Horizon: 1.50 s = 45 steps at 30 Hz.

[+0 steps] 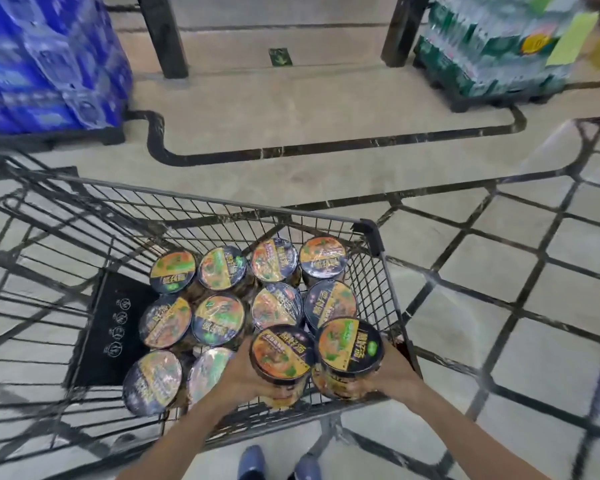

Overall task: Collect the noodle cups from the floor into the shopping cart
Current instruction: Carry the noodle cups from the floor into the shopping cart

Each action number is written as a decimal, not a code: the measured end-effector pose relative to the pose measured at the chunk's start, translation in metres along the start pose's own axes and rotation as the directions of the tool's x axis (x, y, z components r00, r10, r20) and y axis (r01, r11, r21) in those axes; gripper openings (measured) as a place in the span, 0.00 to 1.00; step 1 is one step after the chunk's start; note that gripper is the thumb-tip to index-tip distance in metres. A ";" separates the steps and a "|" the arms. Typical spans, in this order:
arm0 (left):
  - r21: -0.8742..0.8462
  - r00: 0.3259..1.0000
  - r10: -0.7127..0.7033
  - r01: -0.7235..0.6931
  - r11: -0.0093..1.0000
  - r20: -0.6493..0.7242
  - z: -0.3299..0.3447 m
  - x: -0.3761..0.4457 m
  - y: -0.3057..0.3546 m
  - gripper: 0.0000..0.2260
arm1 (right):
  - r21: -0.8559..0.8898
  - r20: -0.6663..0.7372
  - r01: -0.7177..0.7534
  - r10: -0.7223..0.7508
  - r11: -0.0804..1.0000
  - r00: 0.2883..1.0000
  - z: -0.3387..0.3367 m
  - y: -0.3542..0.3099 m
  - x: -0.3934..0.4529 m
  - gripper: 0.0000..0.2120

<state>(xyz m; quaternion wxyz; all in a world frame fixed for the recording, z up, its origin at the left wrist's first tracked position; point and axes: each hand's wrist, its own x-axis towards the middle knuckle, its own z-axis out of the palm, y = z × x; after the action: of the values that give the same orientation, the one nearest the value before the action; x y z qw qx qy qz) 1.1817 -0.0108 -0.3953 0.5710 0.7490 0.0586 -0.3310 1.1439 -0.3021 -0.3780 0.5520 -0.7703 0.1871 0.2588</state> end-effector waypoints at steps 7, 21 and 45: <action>0.136 0.999 0.017 -0.023 0.990 0.051 0.005 0.016 -0.017 0.48 | -0.117 0.129 0.036 -0.021 0.992 0.991 0.003 0.003 0.017 0.46; 0.672 0.982 -0.005 -0.125 0.730 0.188 0.005 0.028 -0.036 0.61 | -0.417 0.204 0.011 0.082 0.909 0.975 -0.010 0.004 0.036 0.52; 0.749 0.993 0.023 -0.102 0.655 0.116 0.014 0.024 -0.014 0.58 | -0.631 0.144 0.113 -0.026 0.768 0.989 0.007 -0.019 0.014 0.51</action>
<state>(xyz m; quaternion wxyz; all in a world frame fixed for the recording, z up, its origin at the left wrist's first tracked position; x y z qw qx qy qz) 1.1881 -0.0255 -0.4220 0.2228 0.9028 -0.1371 -0.3414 1.1644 -0.2892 -0.3743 0.2782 -0.9000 0.0242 0.3347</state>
